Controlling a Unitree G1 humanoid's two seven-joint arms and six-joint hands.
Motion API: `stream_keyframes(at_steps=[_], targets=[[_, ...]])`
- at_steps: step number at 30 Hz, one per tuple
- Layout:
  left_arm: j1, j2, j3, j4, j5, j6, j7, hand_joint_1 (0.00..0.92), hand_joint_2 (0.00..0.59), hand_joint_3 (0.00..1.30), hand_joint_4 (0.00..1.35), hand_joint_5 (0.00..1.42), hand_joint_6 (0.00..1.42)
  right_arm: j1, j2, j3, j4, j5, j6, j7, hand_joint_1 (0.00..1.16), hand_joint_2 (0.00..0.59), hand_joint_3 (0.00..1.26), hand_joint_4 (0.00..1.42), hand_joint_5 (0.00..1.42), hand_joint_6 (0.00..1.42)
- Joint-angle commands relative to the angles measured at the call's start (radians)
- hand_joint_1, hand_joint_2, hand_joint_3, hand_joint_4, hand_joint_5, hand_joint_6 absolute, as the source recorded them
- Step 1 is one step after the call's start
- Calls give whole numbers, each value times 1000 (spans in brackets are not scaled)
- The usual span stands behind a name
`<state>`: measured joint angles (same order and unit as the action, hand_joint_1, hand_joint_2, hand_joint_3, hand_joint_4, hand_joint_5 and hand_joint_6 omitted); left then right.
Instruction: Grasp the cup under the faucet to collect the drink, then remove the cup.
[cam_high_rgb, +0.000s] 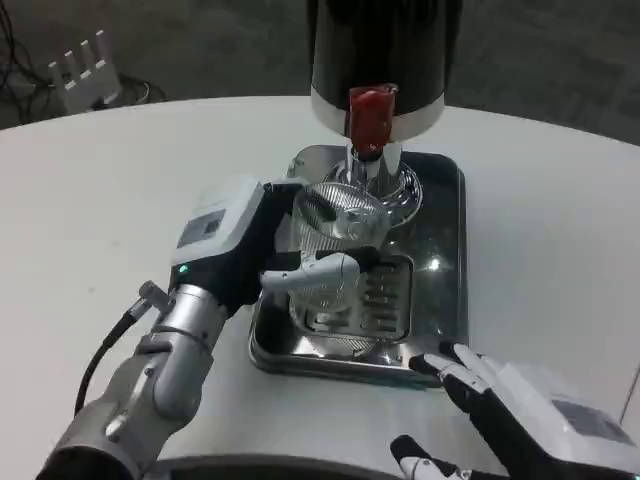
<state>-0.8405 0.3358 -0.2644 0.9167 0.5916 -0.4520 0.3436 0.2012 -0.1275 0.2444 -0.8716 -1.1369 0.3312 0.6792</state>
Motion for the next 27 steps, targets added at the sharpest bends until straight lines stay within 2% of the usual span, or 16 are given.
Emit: stream_keyframes(at_steps=[1,4,7,11,13,15,17,21,27], targets=[[-18,-2,-19,-32,-3,-7,-30,430,214,984,1067,1238,1284,21,6,0,-20,-4,-11,2,316,430,132,0,15,146],[-19,-1,-26,-36,-7,2,-54,377,183,907,956,1079,1090,27,5,-2,-21,-4,-11,4,316,430,133,0,15,147],[-17,2,-29,-39,-5,8,-66,339,172,870,907,1030,1014,28,5,-2,-21,-4,-10,6,316,430,133,0,15,152],[-15,9,-30,-43,-1,19,-75,321,154,789,738,820,819,24,2,-3,-18,-1,-14,4,316,430,134,0,15,157],[-15,12,-31,-44,1,23,-76,313,143,748,619,680,661,20,2,-4,-13,-1,-15,5,316,430,134,0,15,158],[-13,16,-34,-47,7,27,-73,297,139,723,546,599,568,16,2,-3,-11,0,-17,5,316,430,140,0,22,160],[-12,19,-36,-52,12,31,-72,278,128,654,399,457,486,15,-3,5,-12,-6,-30,2,316,430,143,0,24,161],[-12,24,-40,-52,14,36,-74,242,111,502,256,306,405,13,3,2,-6,-6,-25,5,316,430,150,0,25,162],[-12,30,-40,-49,10,32,-75,221,85,413,180,242,357,7,7,3,-1,-9,-24,5,316,431,164,1,26,162]])
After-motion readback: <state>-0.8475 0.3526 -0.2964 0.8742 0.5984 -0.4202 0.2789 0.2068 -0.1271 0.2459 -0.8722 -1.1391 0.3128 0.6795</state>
